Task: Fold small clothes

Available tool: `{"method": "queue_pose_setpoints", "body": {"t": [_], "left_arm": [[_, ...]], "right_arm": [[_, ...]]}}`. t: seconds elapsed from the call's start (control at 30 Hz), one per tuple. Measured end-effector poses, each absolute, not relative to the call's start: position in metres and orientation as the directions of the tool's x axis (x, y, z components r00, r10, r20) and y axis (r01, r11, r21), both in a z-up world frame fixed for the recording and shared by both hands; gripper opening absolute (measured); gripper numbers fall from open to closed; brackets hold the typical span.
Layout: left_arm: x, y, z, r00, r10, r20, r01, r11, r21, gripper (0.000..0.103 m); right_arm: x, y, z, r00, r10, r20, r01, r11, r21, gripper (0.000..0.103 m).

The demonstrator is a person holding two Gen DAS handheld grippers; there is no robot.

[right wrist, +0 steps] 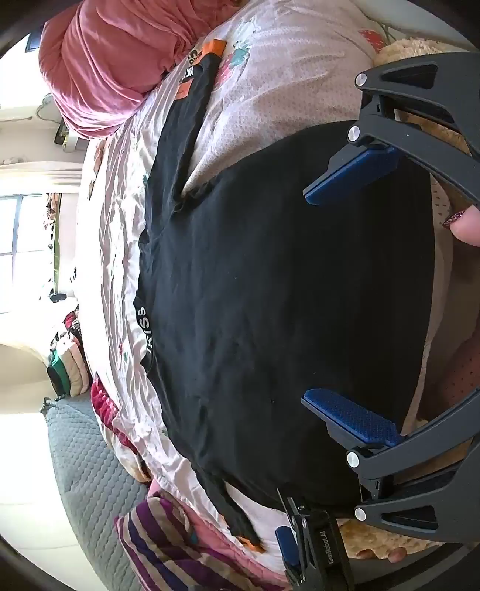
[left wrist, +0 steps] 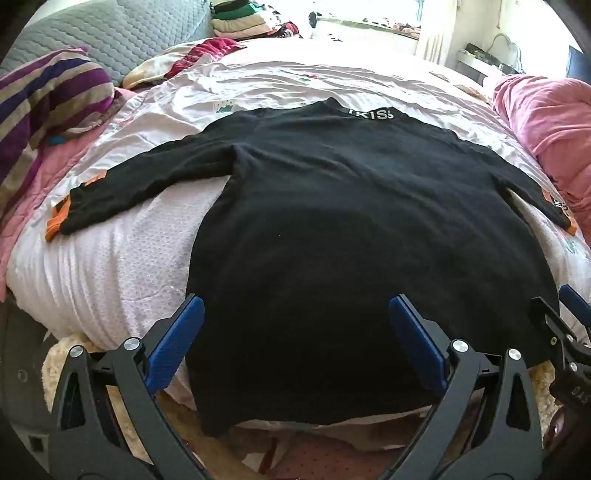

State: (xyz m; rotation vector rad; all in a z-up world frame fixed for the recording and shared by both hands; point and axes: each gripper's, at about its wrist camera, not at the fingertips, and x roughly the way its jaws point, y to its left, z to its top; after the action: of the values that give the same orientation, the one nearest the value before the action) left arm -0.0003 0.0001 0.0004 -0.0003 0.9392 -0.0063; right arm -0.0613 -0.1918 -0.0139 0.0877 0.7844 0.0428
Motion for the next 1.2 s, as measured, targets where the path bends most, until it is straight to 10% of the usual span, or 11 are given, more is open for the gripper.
{"method": "queue_pose_setpoints", "body": {"t": [1.2], "left_arm": [[0.003,-0.005,-0.002,0.58,-0.041,-0.813,0.019,0.999,-0.037,0.094]], "right_arm": [[-0.063,-0.192,-0.009,0.709,0.048,-0.703,0.005,0.997,0.073,0.099]]}}
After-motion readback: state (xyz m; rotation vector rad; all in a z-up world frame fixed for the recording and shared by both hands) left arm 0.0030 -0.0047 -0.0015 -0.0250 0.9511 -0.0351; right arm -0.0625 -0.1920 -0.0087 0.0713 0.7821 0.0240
